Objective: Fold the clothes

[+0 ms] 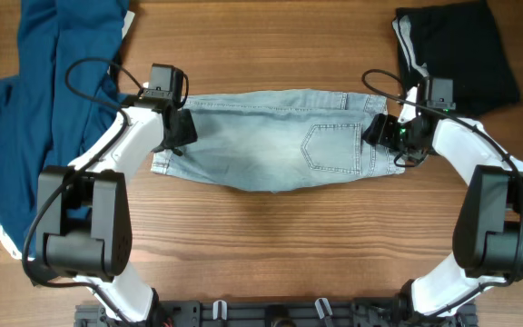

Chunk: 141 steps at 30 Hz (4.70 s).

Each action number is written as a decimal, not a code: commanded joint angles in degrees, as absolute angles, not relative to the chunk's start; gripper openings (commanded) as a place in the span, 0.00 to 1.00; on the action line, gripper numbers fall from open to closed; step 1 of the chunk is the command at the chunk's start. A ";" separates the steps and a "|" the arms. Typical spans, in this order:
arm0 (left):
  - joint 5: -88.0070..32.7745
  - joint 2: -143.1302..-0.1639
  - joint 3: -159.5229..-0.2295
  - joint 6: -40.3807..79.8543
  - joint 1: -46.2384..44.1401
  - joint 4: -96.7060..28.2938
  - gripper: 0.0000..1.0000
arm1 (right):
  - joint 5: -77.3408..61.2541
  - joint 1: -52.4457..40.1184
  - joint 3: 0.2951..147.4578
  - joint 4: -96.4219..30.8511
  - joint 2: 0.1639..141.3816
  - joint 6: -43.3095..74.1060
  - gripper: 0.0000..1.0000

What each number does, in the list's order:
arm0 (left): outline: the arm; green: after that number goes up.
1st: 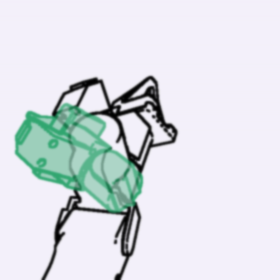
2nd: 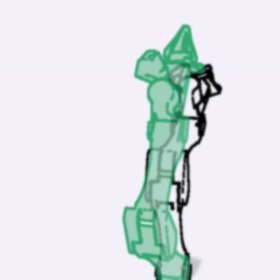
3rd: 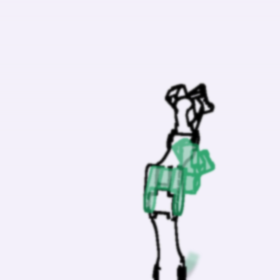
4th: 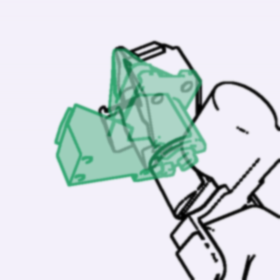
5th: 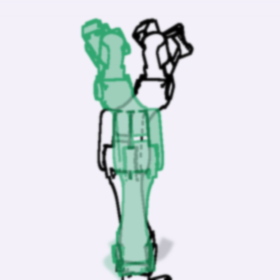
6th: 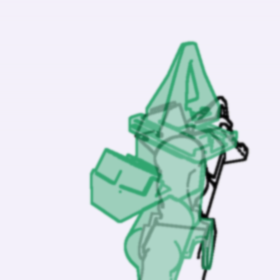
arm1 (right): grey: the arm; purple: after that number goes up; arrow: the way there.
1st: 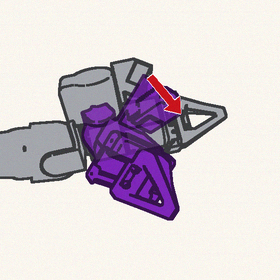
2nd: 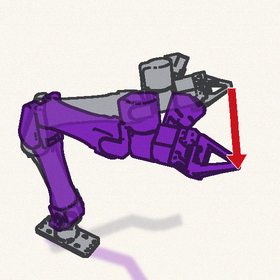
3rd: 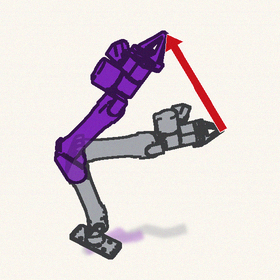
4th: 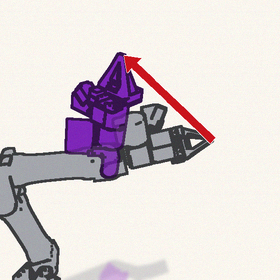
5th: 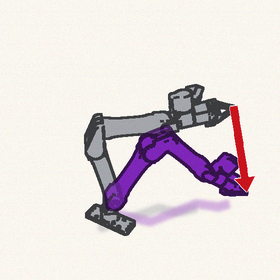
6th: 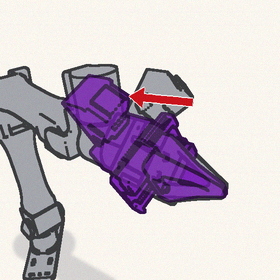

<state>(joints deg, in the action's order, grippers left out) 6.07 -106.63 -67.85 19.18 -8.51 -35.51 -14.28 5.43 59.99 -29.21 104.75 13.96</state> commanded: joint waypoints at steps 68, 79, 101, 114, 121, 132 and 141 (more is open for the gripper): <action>-12.19 -122.02 -73.71 24.45 -3.31 -45.43 0.04 | -20.47 -21.30 93.36 -48.90 105.78 12.21 0.04; -12.19 -122.02 -73.71 24.47 -4.89 -44.14 0.04 | -14.81 -34.61 93.36 -39.13 112.01 19.59 0.06; -12.19 -122.02 -73.71 24.45 -4.97 -43.31 0.04 | -27.94 -36.32 93.45 -28.51 108.88 19.46 0.93; -11.97 -108.25 -85.32 19.86 0.58 -58.81 0.49 | -25.85 -26.72 93.27 -42.19 106.59 12.80 0.99; -11.99 -96.66 -90.48 19.73 0.86 -63.13 0.70 | -23.11 -26.74 93.25 -48.34 112.01 5.61 0.85; -12.62 -90.17 -89.97 19.68 -4.51 -59.59 0.48 | -23.16 -26.76 93.25 -50.00 122.91 4.49 0.04; -12.38 -101.38 -89.89 16.67 -13.32 -62.65 0.04 | -23.18 -26.35 93.25 -47.05 124.25 4.78 0.04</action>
